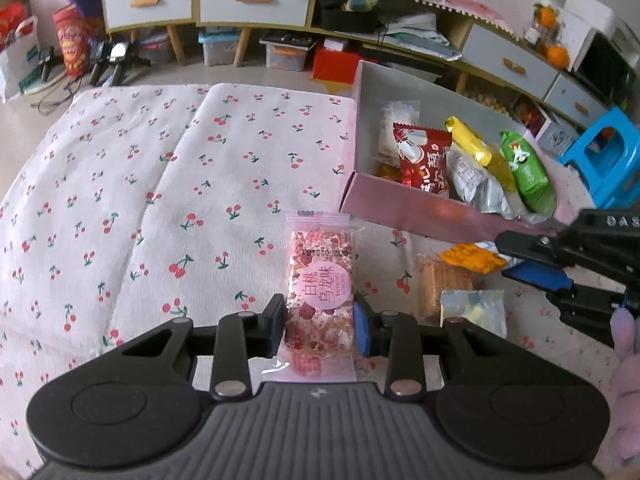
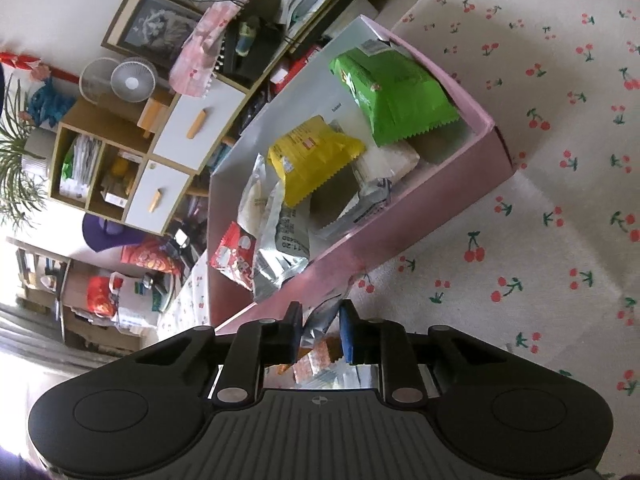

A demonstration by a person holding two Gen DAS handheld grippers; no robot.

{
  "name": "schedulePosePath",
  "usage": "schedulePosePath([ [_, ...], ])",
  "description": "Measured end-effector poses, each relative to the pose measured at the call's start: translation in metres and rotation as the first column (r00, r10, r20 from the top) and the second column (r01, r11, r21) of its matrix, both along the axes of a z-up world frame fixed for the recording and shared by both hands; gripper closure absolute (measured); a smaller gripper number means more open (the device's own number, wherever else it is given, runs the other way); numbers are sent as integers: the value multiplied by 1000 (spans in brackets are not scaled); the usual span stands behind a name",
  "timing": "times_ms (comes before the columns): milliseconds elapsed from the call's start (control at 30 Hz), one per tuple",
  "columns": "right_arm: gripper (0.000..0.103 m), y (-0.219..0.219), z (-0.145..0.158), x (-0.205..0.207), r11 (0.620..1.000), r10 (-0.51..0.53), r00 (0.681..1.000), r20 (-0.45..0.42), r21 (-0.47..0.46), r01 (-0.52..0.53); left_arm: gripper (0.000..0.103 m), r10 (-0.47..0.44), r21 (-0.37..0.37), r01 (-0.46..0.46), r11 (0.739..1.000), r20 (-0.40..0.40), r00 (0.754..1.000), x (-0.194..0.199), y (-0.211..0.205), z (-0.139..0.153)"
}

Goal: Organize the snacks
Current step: 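Grasp the orange packet with the right gripper while the left gripper holds the pink bar, then carry the pink candy bar and orange packet over the pink box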

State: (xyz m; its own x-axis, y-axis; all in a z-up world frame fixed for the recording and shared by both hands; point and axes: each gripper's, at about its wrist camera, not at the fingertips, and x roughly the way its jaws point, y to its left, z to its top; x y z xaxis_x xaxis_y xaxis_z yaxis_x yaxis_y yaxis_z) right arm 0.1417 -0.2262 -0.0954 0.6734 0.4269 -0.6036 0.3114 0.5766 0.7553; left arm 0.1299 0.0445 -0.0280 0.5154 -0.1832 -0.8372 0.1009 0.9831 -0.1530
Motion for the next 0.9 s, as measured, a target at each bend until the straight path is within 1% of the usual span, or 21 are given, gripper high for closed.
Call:
schedulePosePath([
  [133, 86, -8, 7, -7, 1000, -1, 1000, 15, 15, 1, 72, 24, -43, -24, 999, -13, 1000, -2, 4, 4],
  [200, 90, -13, 10, -11, 1000, -5, 1000, 20, 24, 5, 72, 31, -55, -32, 998, -16, 999, -2, 5, 5],
  [267, 91, -18, 11, -13, 999, -10, 1000, 15, 43, 10, 72, 37, -63, -38, 997, -17, 999, -3, 5, 6],
  [333, 91, -22, 11, -16, 998, -15, 1000, 8, 57, 14, 72, 40, -74, -41, 996, -21, 999, -3, 5, 7],
  [533, 91, -35, 12, -24, 998, -39, 999, -12, 51, 39, 72, 40, -91, -43, 995, -28, 999, -5, 1, 8],
  [900, 91, -54, 32, -33, 997, -58, 997, 49, 54, 55, 72, 28, -121, -28, 992, -5, 1000, -6, -11, 14],
])
